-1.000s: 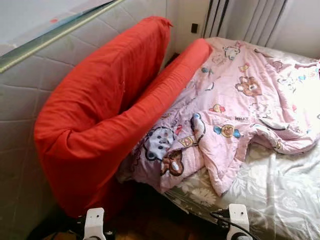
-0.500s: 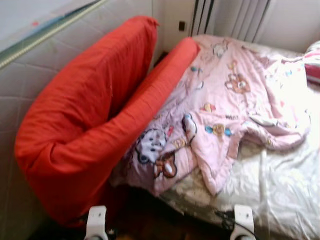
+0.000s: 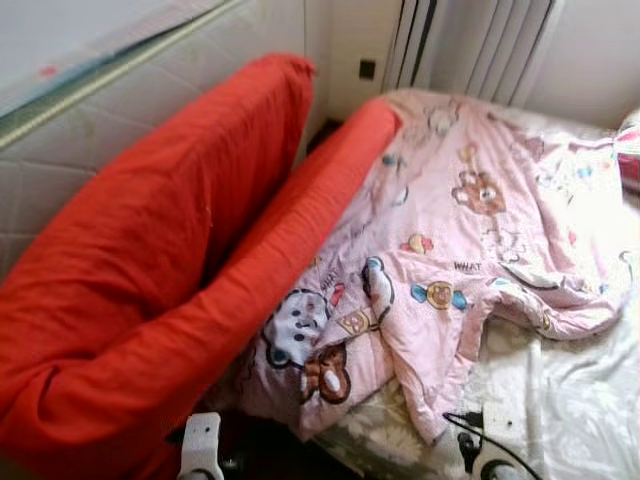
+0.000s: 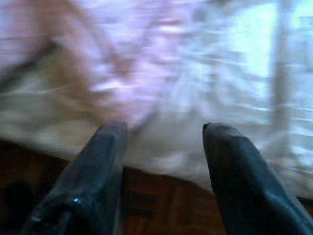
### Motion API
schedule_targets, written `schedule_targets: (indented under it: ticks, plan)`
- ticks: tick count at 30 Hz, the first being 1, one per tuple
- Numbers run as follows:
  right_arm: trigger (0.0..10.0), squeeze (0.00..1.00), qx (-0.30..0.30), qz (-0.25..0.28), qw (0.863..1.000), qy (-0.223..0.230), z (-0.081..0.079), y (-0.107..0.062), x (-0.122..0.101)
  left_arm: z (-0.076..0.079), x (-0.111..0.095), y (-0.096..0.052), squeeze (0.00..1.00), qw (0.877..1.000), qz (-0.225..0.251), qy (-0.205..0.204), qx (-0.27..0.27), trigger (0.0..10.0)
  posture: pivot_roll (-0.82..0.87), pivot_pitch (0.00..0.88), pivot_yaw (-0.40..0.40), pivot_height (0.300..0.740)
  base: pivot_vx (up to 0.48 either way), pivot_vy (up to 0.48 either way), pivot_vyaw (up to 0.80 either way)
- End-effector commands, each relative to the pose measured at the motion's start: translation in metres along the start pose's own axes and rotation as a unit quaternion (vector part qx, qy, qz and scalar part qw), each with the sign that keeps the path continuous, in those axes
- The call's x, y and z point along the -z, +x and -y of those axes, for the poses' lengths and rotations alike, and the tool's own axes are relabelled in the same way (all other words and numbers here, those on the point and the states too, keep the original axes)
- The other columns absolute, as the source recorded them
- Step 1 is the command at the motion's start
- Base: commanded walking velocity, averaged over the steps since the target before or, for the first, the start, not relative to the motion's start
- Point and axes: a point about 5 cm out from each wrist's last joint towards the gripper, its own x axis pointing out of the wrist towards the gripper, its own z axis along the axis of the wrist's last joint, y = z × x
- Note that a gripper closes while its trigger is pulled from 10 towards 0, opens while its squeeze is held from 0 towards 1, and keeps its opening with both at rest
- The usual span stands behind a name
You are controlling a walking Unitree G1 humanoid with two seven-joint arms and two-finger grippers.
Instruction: Clean up the room
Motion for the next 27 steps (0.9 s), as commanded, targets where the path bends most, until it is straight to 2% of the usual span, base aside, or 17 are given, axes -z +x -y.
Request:
schedule_targets:
  ticks: [1, 7, 9, 16, 20, 27]
  plan:
    - [10.0, 0.0, 0.011, -0.001, 1.0, 0.003, 0.008, 0.0, 0.001, -0.001, 0.005, -0.001, 0.0, 1.0, -0.008, -0.003, -0.003, 10.0, -0.04, 0.151, -0.009, 0.74, 0.0, 0.0, 0.0]
    - [10.0, 0.0, 0.0, 0.03, 1.0, -0.007, 0.003, 0.002, -0.015, -0.001, 0.005, -0.001, 0.0, 1.0, -0.007, -0.003, -0.003, 10.0, -0.05, 0.153, -0.008, 0.74, 0.0, 0.0, 0.0]
    - [10.0, 0.0, -0.013, 0.073, 0.997, -0.003, -0.003, 0.005, -0.038, -0.001, 0.004, -0.001, 0.0, 1.0, -0.002, -0.001, -0.002, 10.0, -0.04, 0.157, -0.01, 0.74, 0.0, 0.0, 0.0]
    - [10.0, 0.0, -0.06, 0.161, 0.985, -0.03, -0.024, 0.005, -0.075, 0.003, -0.01, 0.001, 0.0, 0.999, 0.036, 0.004, 0.016, 10.0, -0.04, 0.159, -0.01, 0.74, 0.0, 0.0, 0.0]
    - [10.0, 0.0, -0.073, 0.189, 0.979, -0.037, -0.028, 0.002, -0.078, 0.003, -0.01, 0.0, 0.0, 0.999, 0.042, -0.001, 0.018, 10.0, -0.04, 0.16, -0.01, 0.74, 0.0, 0.0, 0.0]
    - [10.0, 0.0, -0.061, 0.202, 0.976, -0.044, -0.023, 0.0, -0.073, -0.003, 0.007, -0.003, 0.0, 1.0, 0.015, -0.002, 0.012, 10.0, -0.04, 0.151, -0.007, 0.74, 0.0, 0.0, 0.0]
